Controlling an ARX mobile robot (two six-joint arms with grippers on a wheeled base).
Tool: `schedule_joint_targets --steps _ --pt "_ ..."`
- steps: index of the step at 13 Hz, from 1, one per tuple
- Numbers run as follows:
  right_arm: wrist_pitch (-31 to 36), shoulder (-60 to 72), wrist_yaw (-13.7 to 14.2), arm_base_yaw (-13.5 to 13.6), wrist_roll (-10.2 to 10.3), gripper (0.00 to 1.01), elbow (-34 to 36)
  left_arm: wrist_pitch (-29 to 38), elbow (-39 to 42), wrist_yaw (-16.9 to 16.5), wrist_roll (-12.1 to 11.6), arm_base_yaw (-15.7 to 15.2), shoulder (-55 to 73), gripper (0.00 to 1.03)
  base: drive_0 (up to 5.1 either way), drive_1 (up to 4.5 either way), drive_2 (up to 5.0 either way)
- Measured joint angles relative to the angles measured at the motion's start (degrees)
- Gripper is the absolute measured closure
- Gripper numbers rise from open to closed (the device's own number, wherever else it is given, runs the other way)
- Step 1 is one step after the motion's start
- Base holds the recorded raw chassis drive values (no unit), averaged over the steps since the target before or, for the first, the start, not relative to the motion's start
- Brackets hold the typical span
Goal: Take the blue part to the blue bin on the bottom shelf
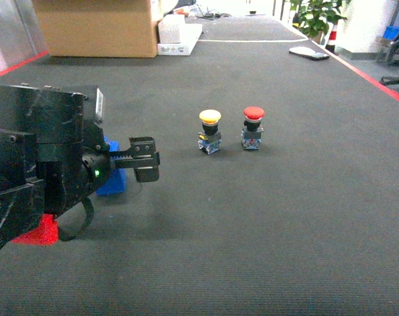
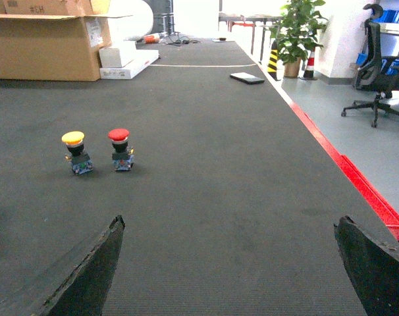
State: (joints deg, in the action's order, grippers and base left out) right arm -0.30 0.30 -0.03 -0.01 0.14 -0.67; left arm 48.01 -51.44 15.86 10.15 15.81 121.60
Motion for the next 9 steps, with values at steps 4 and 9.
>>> schedule_joint_targets --steps 4,9 --pt "0.0 0.0 0.0 0.0 0.0 0.03 0.0 -2.8 -6.1 1.0 -0.1 -0.9 5.0 0.05 0.0 0.0 0.0" --pt "0.0 0.0 0.0 0.0 0.0 0.03 0.0 -4.0 -9.4 1.0 -0.6 -1.1 6.5 0.48 0.0 0.0 0.0"
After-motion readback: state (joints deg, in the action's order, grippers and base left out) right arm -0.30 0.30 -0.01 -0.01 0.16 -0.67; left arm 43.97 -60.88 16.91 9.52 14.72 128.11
